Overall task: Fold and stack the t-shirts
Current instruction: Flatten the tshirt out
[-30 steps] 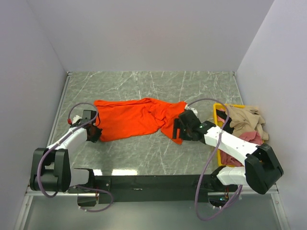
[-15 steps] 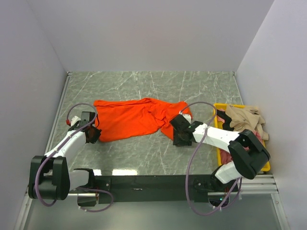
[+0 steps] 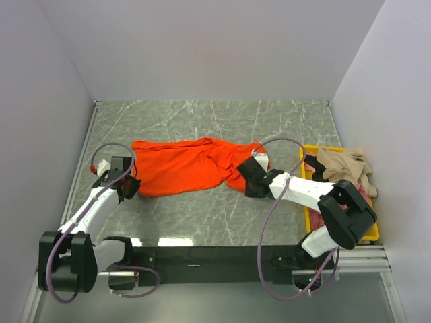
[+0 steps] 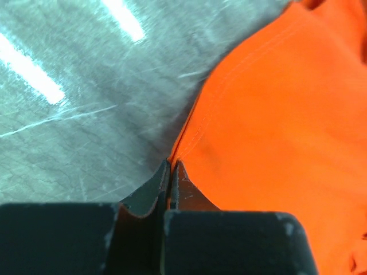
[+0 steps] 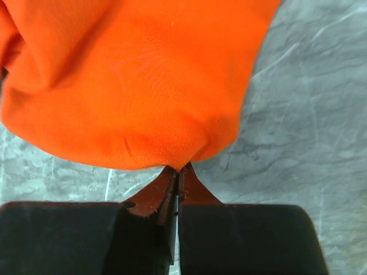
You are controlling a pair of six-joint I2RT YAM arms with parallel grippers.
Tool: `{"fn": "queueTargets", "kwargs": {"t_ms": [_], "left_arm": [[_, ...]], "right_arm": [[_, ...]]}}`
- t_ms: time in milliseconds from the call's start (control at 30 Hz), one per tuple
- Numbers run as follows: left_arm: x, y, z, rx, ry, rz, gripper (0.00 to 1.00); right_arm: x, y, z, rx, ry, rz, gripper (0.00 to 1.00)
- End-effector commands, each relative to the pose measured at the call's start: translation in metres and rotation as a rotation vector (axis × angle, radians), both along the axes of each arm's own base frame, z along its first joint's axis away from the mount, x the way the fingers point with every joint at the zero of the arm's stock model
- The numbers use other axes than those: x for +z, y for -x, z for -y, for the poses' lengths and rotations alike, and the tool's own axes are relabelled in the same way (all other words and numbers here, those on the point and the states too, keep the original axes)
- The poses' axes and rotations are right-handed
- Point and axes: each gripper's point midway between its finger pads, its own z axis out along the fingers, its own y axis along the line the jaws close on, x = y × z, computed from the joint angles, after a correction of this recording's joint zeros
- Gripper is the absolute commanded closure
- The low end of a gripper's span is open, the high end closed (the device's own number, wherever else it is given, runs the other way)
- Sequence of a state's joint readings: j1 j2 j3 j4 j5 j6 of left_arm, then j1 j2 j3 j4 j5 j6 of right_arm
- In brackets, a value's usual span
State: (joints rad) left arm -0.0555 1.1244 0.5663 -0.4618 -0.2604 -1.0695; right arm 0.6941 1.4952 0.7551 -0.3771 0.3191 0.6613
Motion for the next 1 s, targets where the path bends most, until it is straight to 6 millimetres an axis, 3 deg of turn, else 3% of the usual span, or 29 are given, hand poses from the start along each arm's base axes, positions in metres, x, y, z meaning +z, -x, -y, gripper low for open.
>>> {"fn": "queueTargets", "kwargs": {"t_ms": [0,200,267,367,467,500,533,567,600,667,700,900,933,967], "left_arm": [[0.029,-0.015,-0.005,0.001,-0.031,0.088,1.0],[0.075,-0.029,-0.004,0.002,-0.02,0.218,0.99],[0.095,-0.035,0.0,-0.009,-0.007,0.283,1.0],[0.14,-0.046,0.004,-0.027,0.012,0.395,0.99],[0.196,-0.052,0.003,-0.025,0.01,0.524,0.99],[0.228,-0.052,0.002,-0.024,0.007,0.593,0.99],[0.245,-0.05,0.0,-0.015,-0.003,0.631,0.99],[0.26,-0.048,-0.002,-0.01,-0.009,0.663,0.99],[0.294,-0.042,-0.003,-0.007,-0.011,0.743,0.99],[0.326,-0.034,-0.007,0.004,-0.026,0.822,0.99],[0.354,-0.024,-0.008,0.009,-0.026,0.893,0.99],[0.457,0.02,-0.002,-0.052,-0.032,1.145,0.99],[0.47,0.027,0.0,-0.069,-0.032,1.179,0.99],[0.481,0.033,0.002,-0.089,-0.041,1.205,0.99]], "right_arm": [[0.048,-0.035,-0.005,-0.024,-0.015,0.192,1.0],[0.126,-0.053,0.013,-0.074,-0.038,0.447,1.0],[0.164,-0.059,0.022,-0.116,-0.064,0.571,1.0],[0.226,-0.065,0.038,-0.165,-0.078,0.754,1.0],[0.288,-0.066,0.049,-0.215,-0.132,0.913,1.0],[0.304,-0.064,0.052,-0.207,-0.128,0.952,1.0],[0.321,-0.064,0.055,-0.219,-0.146,0.995,1.0],[0.343,-0.062,0.06,-0.239,-0.159,1.036,1.0],[0.358,-0.059,0.064,-0.236,-0.154,1.069,1.0],[0.392,-0.051,0.072,-0.234,-0.163,1.135,1.0],[0.413,-0.045,0.077,-0.245,-0.197,1.186,1.0],[0.506,-0.001,0.095,-0.149,-0.313,1.384,1.0],[0.512,0.004,0.096,-0.131,-0.317,1.396,1.0],[0.532,0.016,0.104,-0.133,-0.339,1.432,1.0]]}}
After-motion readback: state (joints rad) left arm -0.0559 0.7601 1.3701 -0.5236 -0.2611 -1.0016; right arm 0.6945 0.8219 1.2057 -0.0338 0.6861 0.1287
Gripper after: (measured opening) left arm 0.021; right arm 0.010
